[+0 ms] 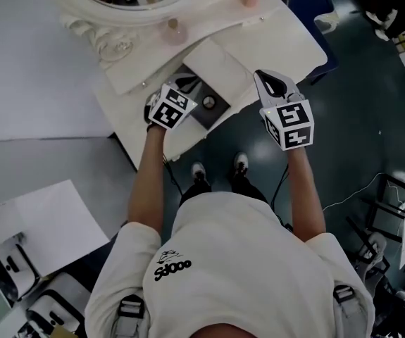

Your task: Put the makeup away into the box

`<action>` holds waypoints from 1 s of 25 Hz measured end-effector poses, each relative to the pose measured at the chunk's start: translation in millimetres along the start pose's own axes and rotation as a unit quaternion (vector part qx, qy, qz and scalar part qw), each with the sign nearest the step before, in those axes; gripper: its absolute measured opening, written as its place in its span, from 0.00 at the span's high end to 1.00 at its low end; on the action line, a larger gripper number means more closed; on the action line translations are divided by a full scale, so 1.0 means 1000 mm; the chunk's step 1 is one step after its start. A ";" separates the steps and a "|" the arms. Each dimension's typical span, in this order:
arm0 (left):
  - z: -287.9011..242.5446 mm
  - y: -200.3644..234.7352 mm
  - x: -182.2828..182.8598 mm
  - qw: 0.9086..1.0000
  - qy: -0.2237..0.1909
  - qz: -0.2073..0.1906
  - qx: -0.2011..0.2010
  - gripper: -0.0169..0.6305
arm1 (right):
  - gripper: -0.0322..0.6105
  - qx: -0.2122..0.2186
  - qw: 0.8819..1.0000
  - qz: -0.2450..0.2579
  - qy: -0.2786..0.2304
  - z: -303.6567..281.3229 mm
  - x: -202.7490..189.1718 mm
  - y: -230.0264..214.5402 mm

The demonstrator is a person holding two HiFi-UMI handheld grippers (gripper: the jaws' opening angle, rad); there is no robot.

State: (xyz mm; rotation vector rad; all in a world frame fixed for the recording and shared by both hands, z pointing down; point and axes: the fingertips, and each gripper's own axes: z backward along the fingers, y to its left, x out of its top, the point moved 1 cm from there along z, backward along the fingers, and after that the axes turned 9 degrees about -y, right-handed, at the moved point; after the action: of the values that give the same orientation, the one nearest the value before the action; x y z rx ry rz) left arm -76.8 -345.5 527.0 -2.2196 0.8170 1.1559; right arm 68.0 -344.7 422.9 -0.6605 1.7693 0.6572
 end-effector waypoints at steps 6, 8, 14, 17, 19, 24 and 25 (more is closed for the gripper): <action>0.054 0.031 0.060 0.989 -0.119 0.063 0.064 0.95 | 0.95 0.015 0.998 0.042 -0.043 0.001 0.045 -0.003; 0.072 0.042 0.080 0.980 -0.161 0.084 0.079 0.95 | 0.95 0.017 0.997 0.054 -0.058 0.000 0.061 -0.005; 0.122 0.056 0.131 0.966 -0.218 0.040 0.133 0.95 | 0.95 0.030 0.991 0.088 -0.097 -0.003 0.104 0.003; 0.135 0.059 0.147 0.961 -0.239 0.039 0.136 0.95 | 0.95 0.040 0.987 0.099 -0.117 -0.007 0.123 0.010; 0.141 0.061 0.155 0.960 -0.243 0.036 0.135 0.95 | 0.95 0.047 0.985 0.103 -0.127 -0.010 0.133 0.015; 0.163 0.059 0.178 0.951 -0.275 0.020 0.140 0.95 | 0.95 0.055 0.982 0.111 -0.146 -0.011 0.155 0.022; 0.167 0.059 0.182 0.949 -0.282 0.016 0.139 0.95 | 0.95 0.056 0.981 0.113 -0.150 -0.011 0.160 0.024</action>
State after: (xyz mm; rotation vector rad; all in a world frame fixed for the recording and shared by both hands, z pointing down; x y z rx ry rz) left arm -125.2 -325.3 278.2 -1.5332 0.7130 1.4861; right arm 1.9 -353.9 275.5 -0.2671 1.5957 0.7631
